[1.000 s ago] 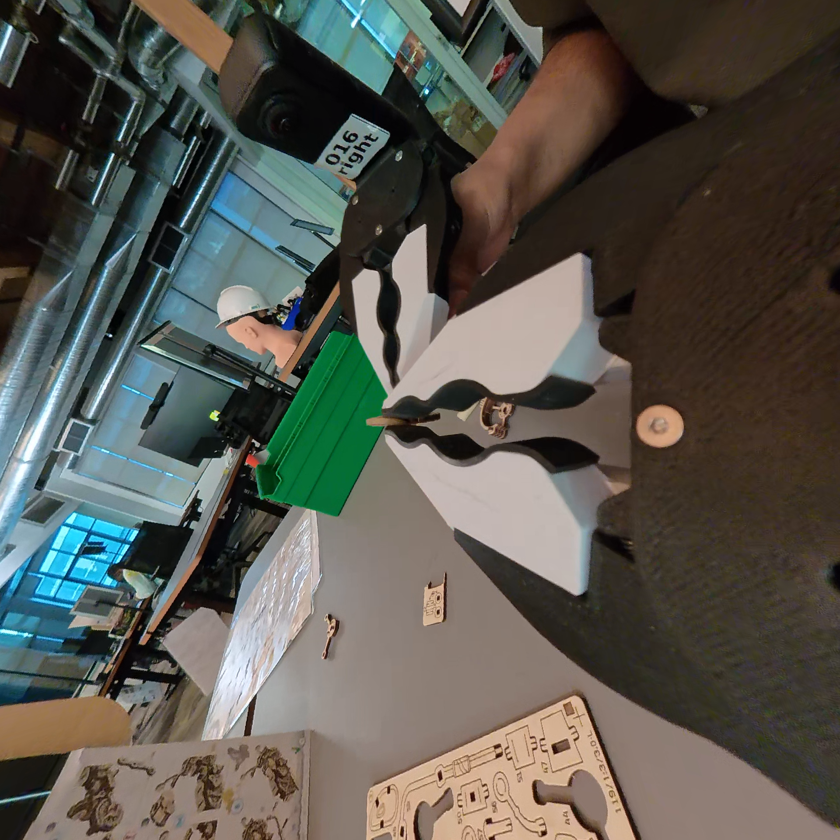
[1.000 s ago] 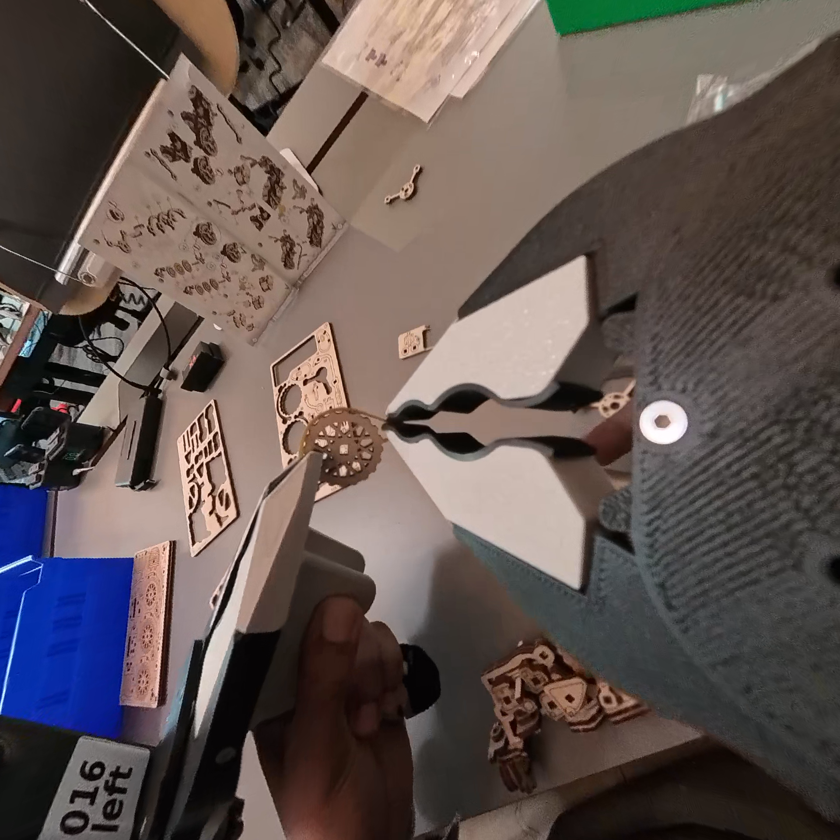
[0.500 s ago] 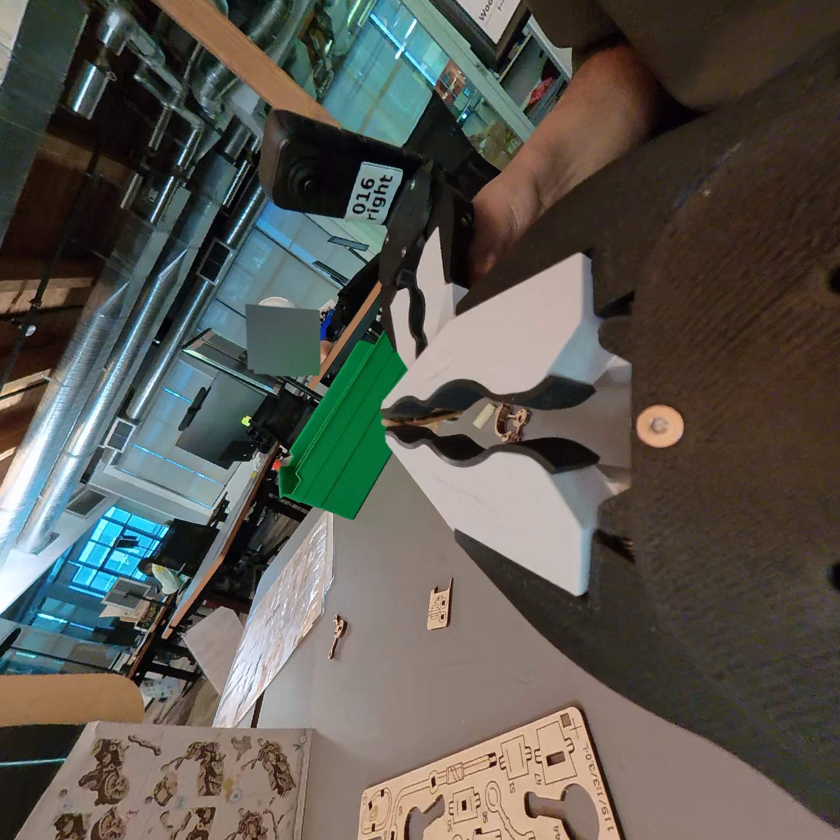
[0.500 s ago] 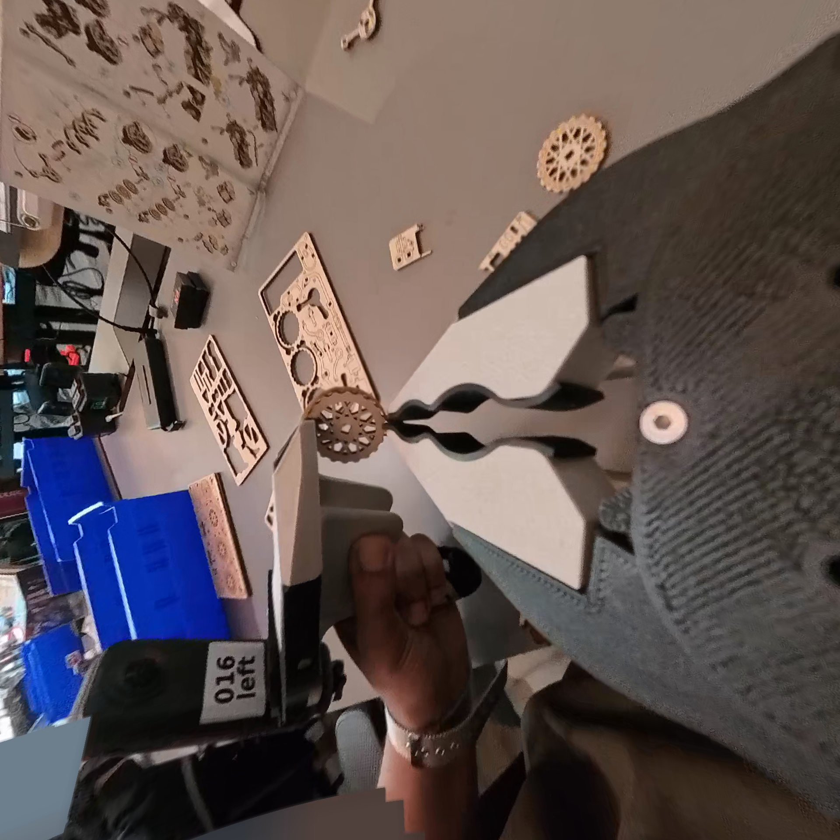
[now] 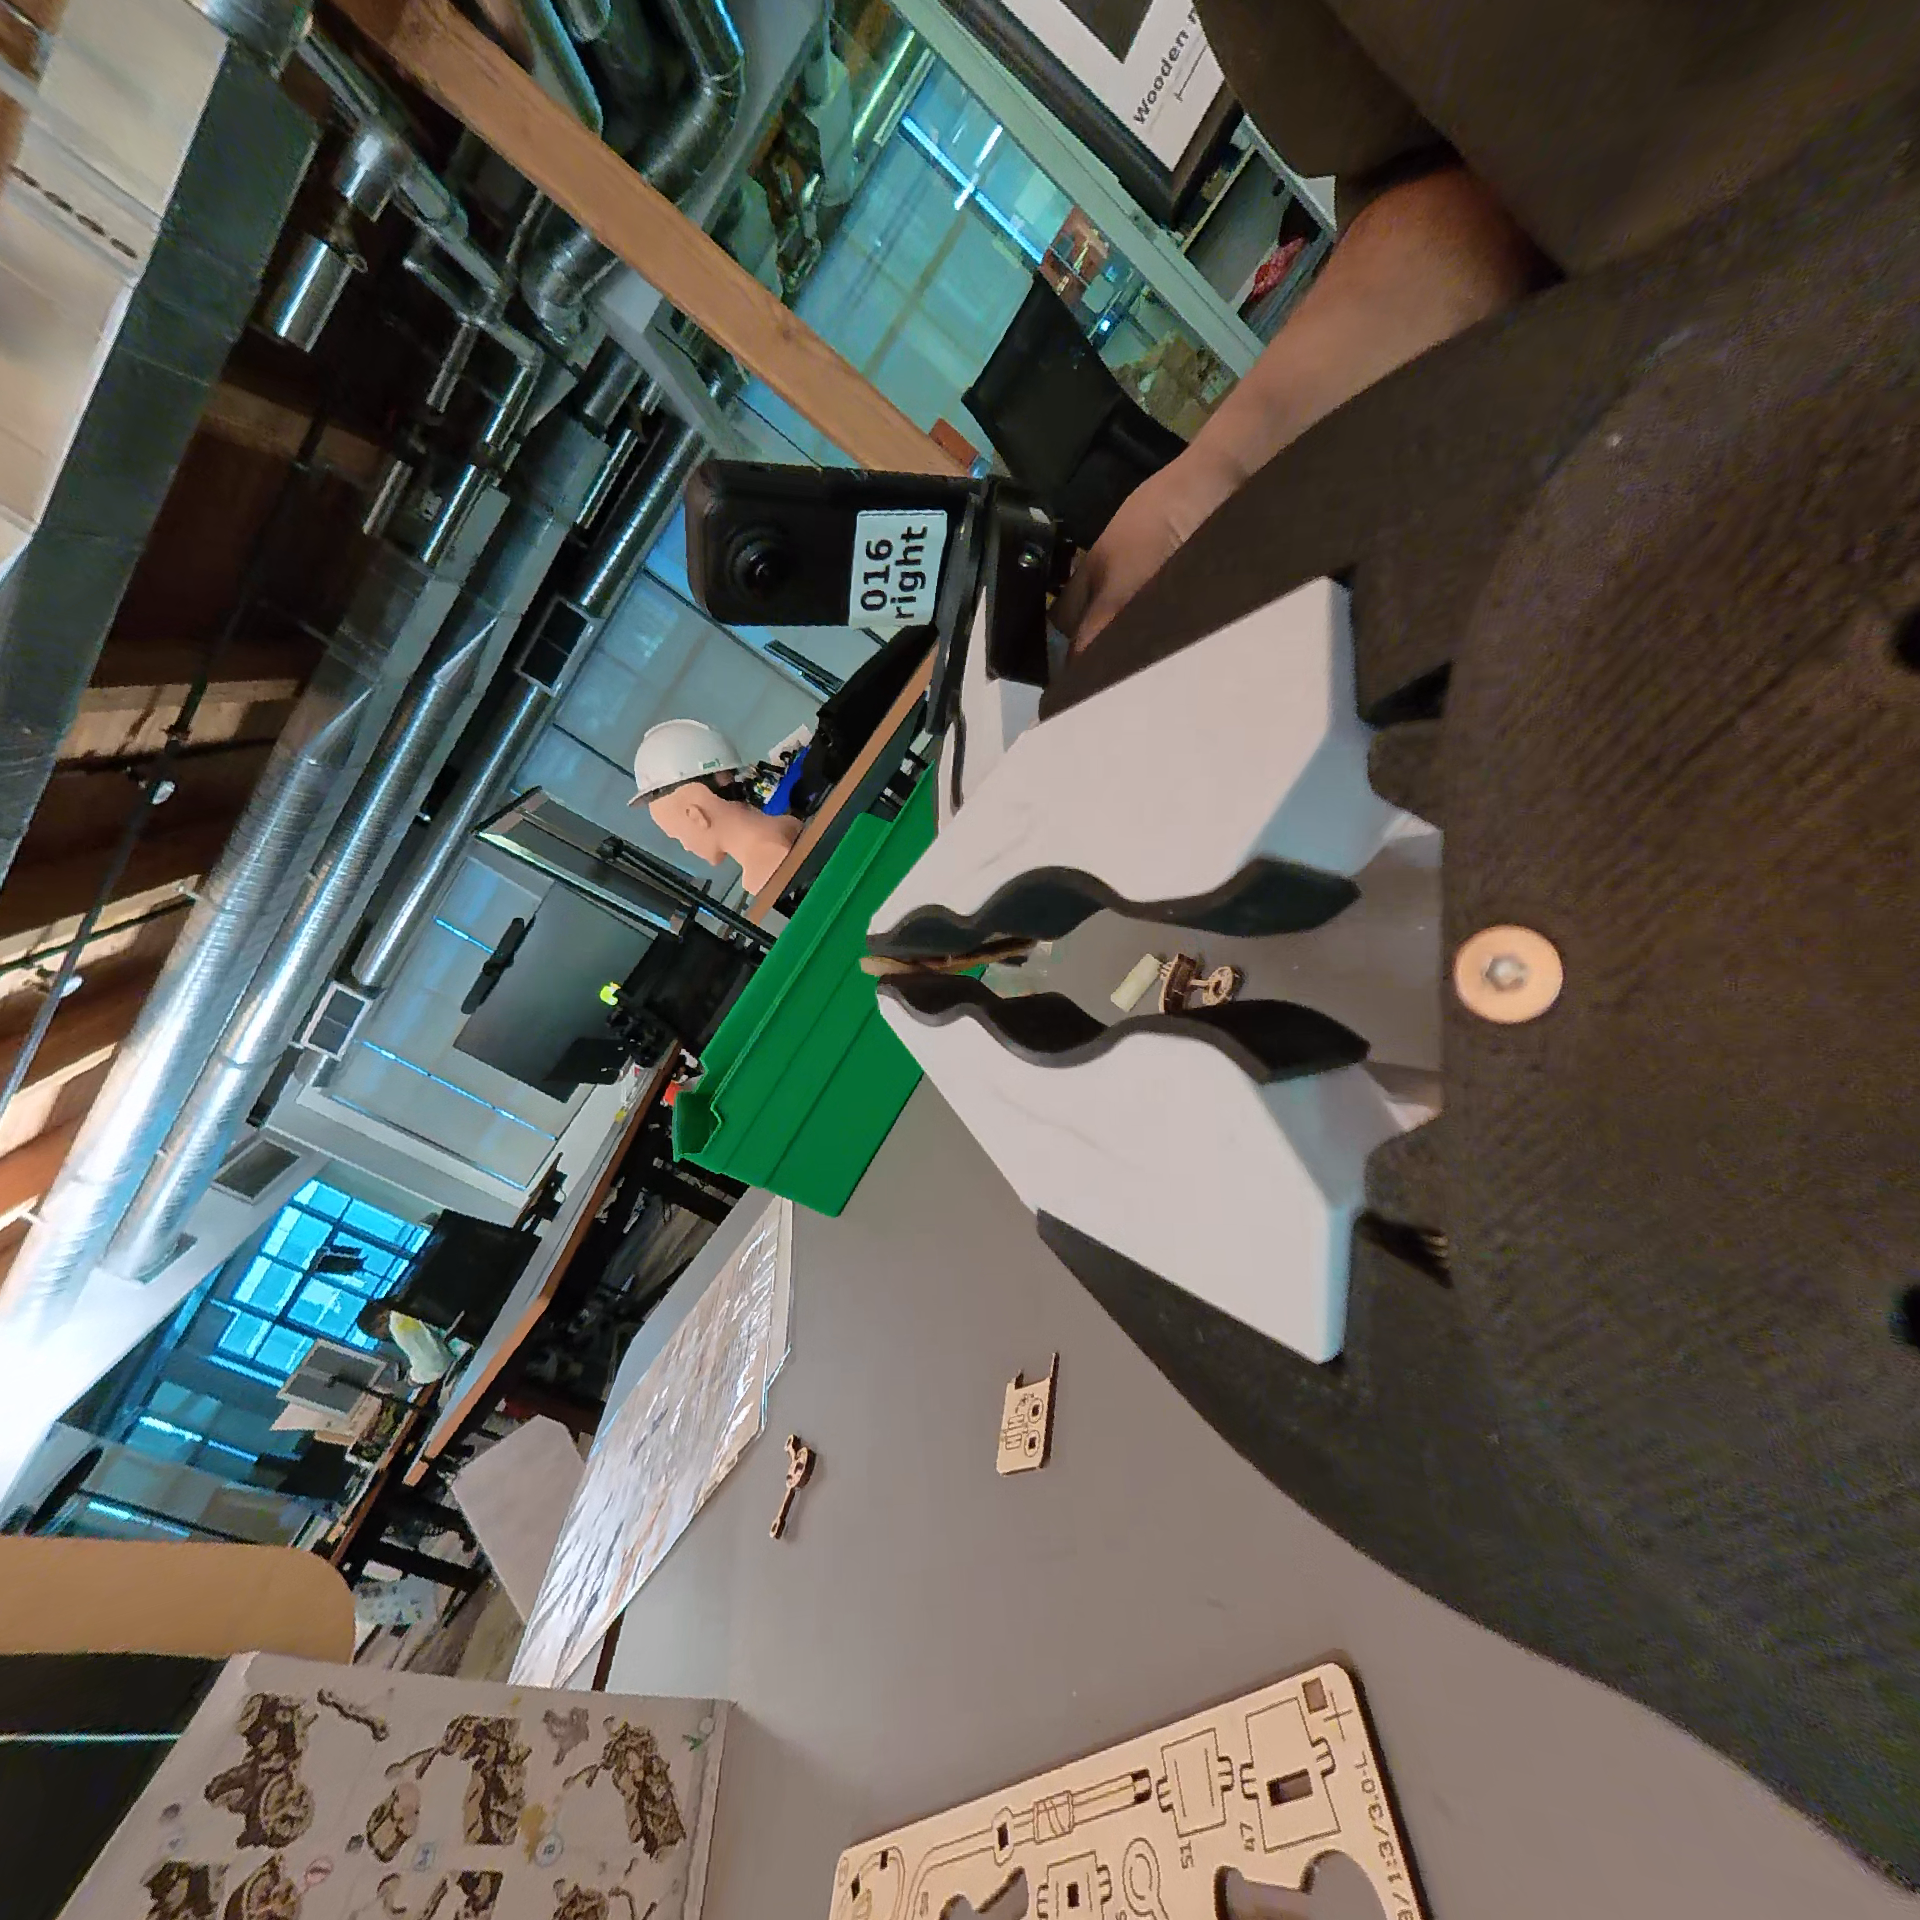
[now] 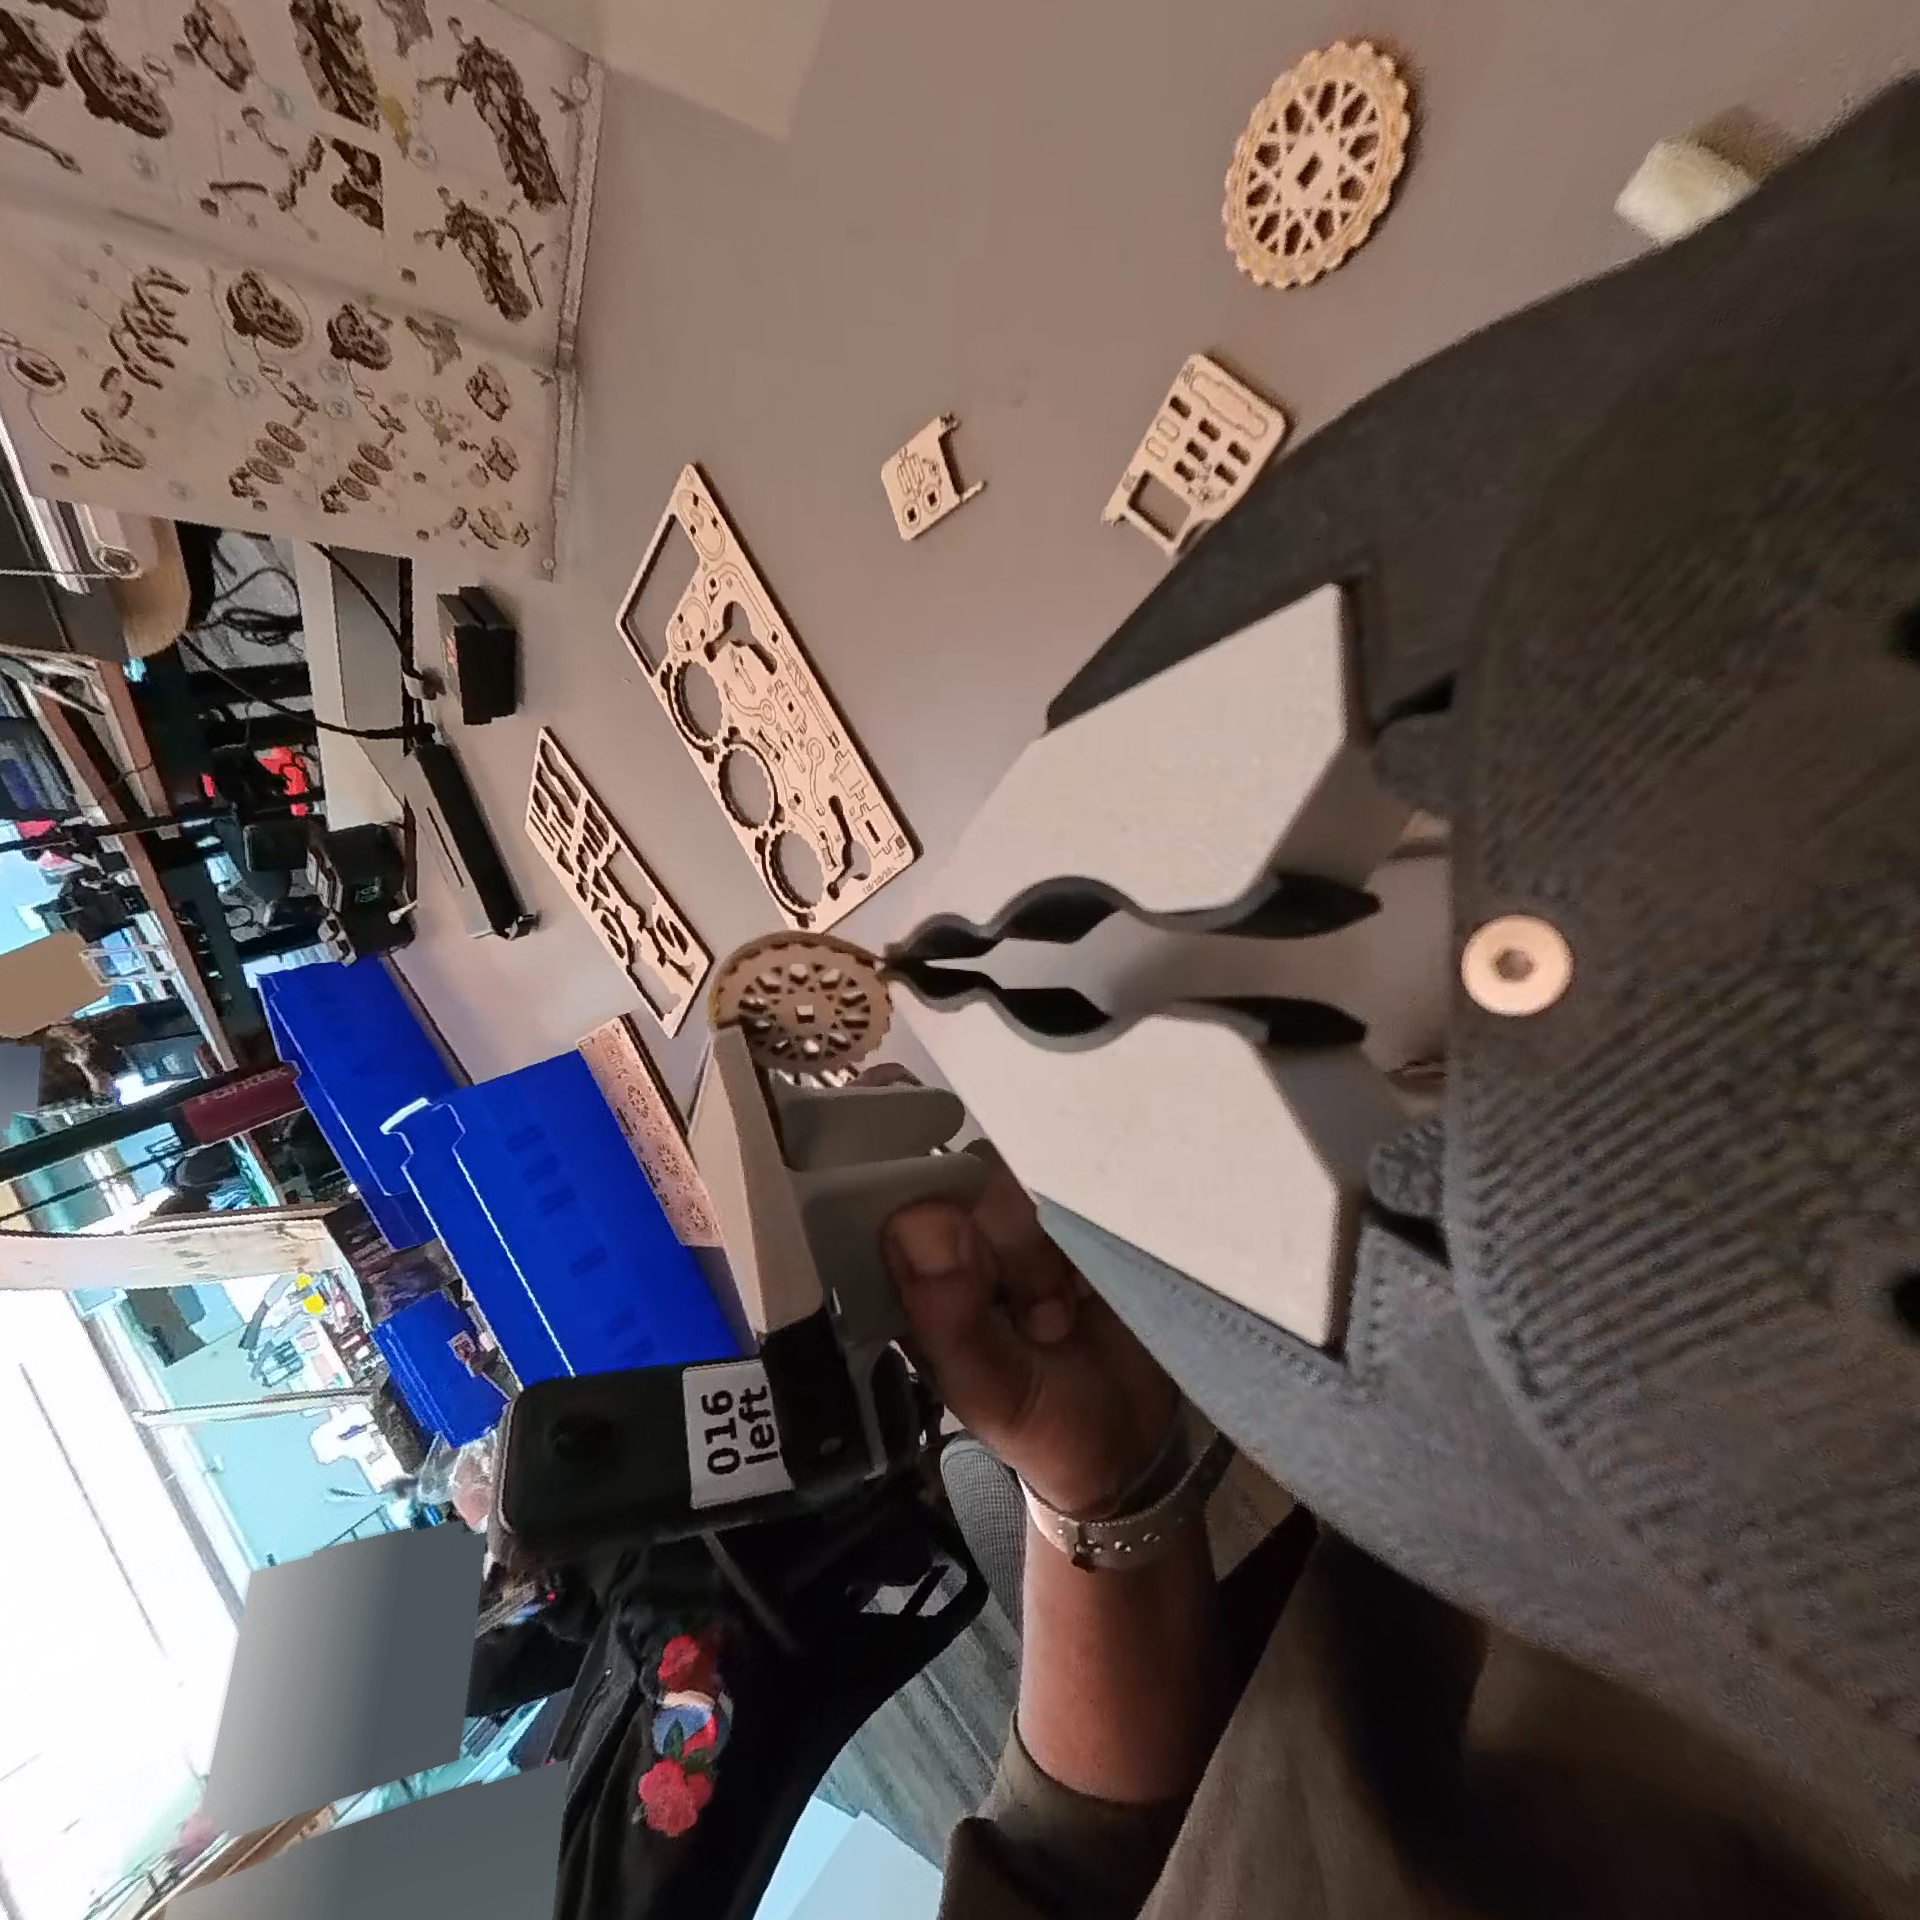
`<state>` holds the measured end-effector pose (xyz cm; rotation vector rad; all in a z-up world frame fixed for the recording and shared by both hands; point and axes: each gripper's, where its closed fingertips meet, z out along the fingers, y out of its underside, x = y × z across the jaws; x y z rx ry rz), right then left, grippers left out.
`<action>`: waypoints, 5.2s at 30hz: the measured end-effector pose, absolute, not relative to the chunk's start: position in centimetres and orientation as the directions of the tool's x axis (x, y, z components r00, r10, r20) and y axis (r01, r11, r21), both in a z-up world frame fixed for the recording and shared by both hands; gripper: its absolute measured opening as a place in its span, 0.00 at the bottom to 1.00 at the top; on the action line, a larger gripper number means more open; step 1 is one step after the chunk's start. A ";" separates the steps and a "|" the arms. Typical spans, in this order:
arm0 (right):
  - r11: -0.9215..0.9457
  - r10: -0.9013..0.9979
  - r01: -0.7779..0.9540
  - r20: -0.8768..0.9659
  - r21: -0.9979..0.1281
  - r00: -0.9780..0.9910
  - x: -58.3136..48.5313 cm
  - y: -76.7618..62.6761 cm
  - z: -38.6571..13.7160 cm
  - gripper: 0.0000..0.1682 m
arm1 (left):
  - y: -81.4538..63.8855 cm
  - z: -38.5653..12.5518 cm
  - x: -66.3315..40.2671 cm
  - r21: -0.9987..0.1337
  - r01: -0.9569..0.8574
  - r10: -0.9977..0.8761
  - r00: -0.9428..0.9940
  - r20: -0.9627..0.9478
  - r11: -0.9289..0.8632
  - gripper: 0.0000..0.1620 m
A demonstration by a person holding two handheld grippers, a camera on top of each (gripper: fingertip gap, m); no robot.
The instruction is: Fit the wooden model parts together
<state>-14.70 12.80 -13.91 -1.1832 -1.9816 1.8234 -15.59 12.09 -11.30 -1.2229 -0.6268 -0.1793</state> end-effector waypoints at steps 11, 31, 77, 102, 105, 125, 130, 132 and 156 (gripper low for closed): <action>0.027 0.760 0.300 -0.176 -0.953 -0.626 -15.2 13.7 -13.3 0.00 | 12.1 -11.1 -15.2 -0.797 0.469 0.176 0.810 0.560 0.381 0.01; 0.059 0.821 0.202 -0.068 -0.978 -0.567 -15.7 15.1 -11.9 0.00 | 13.0 -11.9 -14.2 -0.757 0.530 0.154 0.771 0.618 0.383 0.00; -0.160 0.669 0.382 -0.384 -0.910 -0.637 -15.4 13.5 -13.6 0.00 | 12.7 -13.2 -15.9 -0.689 0.645 0.095 0.704 0.704 0.331 0.00; -0.271 0.696 0.308 -0.406 -0.912 -0.592 -10.4 17.0 -14.1 0.00 | 12.5 -15.1 -10.6 -0.735 0.669 0.072 0.732 0.677 0.110 0.03; -0.293 0.733 0.296 -0.413 -0.909 -0.541 -8.5 18.3 -14.3 0.00 | 10.9 -15.0 -9.3 -0.719 0.680 0.083 0.716 0.693 0.141 0.04; -0.209 0.821 0.327 -0.347 -0.922 -0.453 6.6 22.0 -16.9 0.00 | 2.0 -16.1 3.8 -0.668 0.674 0.272 0.610 0.744 0.317 0.09; -0.212 0.846 0.305 -0.331 -0.928 -0.419 11.8 24.8 -16.7 0.00 | 0.9 -16.0 7.3 -0.685 0.644 0.319 0.606 0.729 0.341 0.09; -0.230 0.846 0.300 -0.343 -0.926 -0.408 13.6 25.7 -16.5 0.00 | 0.7 -16.1 8.5 -0.700 0.633 0.343 0.610 0.714 0.331 0.09; -0.201 0.830 0.305 -0.327 -0.931 -0.451 6.4 23.2 -16.6 0.00 | -14.5 -18.3 13.4 -0.762 0.514 0.617 0.466 0.634 0.395 0.13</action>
